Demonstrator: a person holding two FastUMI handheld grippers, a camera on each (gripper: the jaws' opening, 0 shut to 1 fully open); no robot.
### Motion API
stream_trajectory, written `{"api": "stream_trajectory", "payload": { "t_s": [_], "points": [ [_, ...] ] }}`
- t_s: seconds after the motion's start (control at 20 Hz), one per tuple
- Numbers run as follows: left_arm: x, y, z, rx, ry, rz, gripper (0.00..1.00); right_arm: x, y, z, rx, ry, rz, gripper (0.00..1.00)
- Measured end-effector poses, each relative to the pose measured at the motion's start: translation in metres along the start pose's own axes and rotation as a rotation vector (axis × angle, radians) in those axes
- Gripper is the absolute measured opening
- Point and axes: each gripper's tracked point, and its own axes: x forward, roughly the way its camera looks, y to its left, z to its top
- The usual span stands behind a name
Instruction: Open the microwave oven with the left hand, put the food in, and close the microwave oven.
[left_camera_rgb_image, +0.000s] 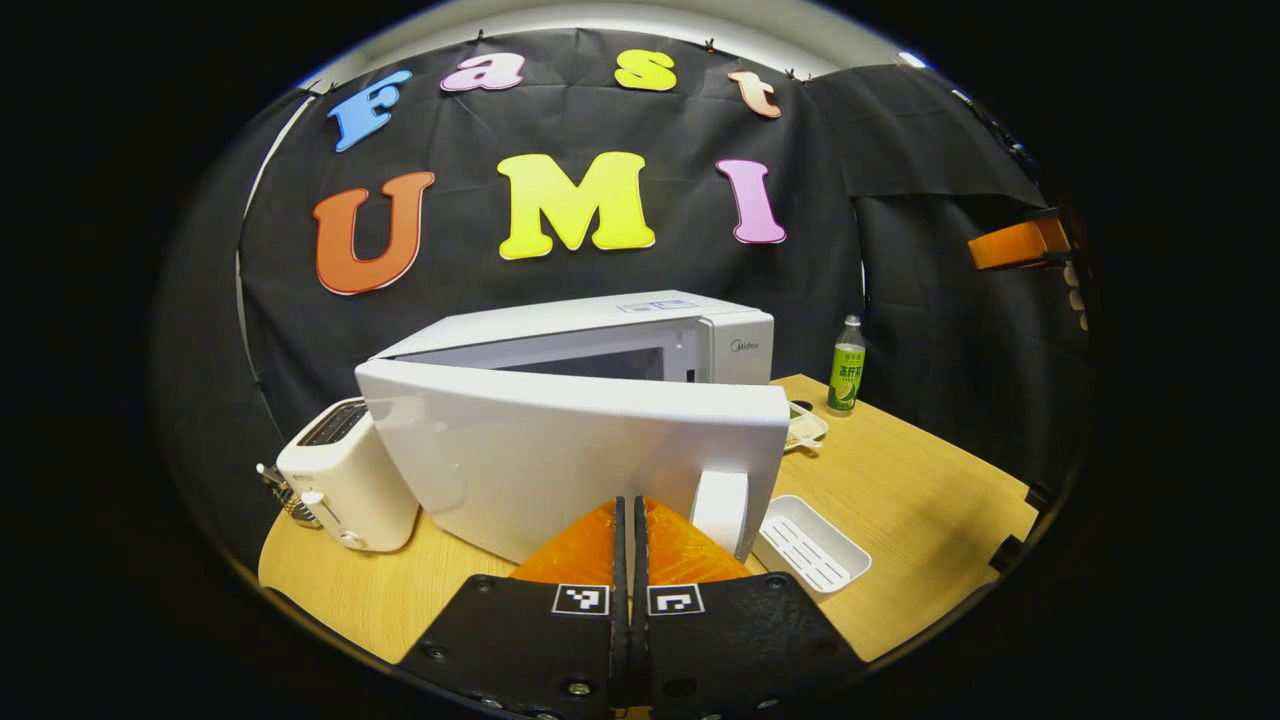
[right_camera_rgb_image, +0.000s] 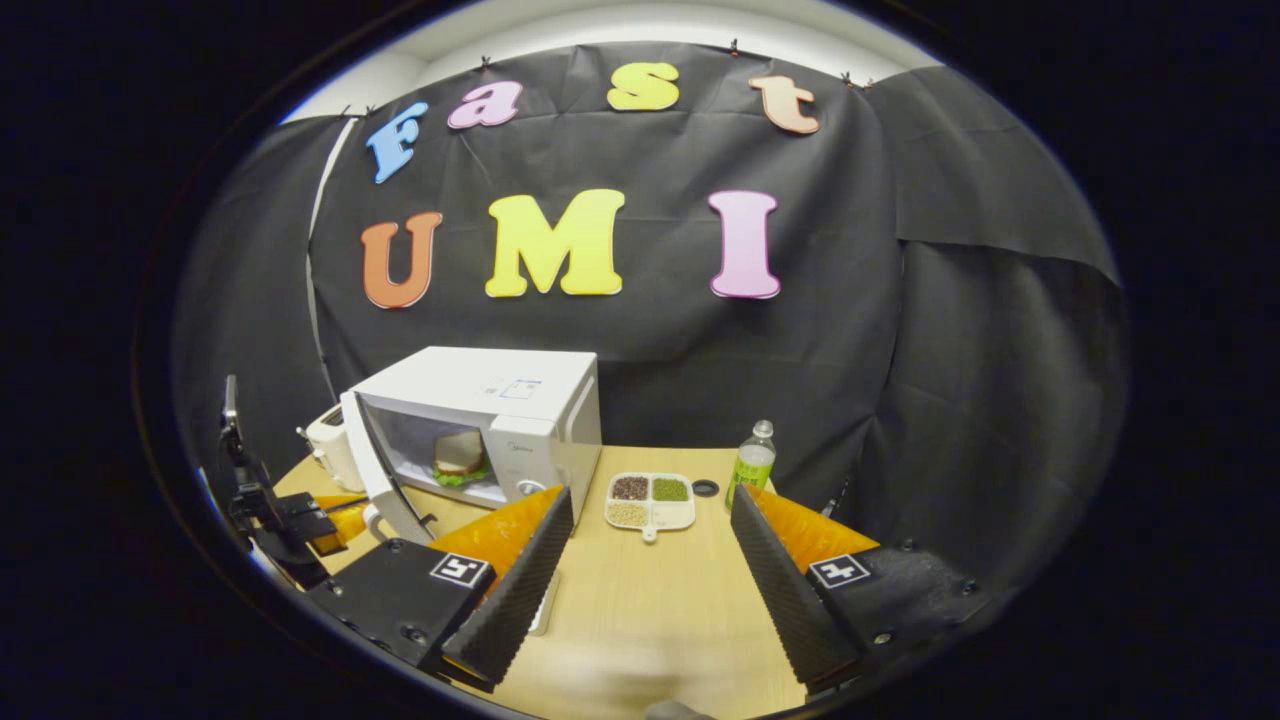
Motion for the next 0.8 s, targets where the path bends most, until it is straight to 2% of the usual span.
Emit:
{"api": "stream_trajectory", "payload": {
  "t_s": [0.05,0.15,0.2,0.25,0.7,0.75,0.8],
  "points": [
    [0.007,-0.002,0.003,0.003,-0.002,-0.001,0.00,0.001,-0.002,-0.001,0.002,0.003,0.003,1.00],
    [0.020,-0.006,0.007,0.007,-0.010,-0.001,0.00,0.004,-0.006,-0.002,0.003,0.009,0.004,1.00],
    [0.028,-0.008,0.009,0.003,-0.016,-0.005,0.00,0.004,-0.008,-0.002,0.002,0.009,0.005,0.95],
    [0.034,-0.011,0.012,-0.001,-0.019,-0.007,0.00,0.005,-0.010,-0.004,-0.003,0.012,0.003,1.00],
    [0.093,-0.020,0.025,-0.018,-0.047,-0.007,0.00,0.008,-0.028,-0.013,0.009,0.033,-0.013,1.00],
    [0.100,-0.020,0.027,-0.026,-0.052,-0.005,0.00,0.009,-0.030,-0.014,0.008,0.034,-0.014,0.95],
    [0.108,-0.020,0.029,-0.032,-0.056,-0.001,0.00,0.008,-0.031,-0.014,0.007,0.037,-0.017,1.00]
  ]
}}
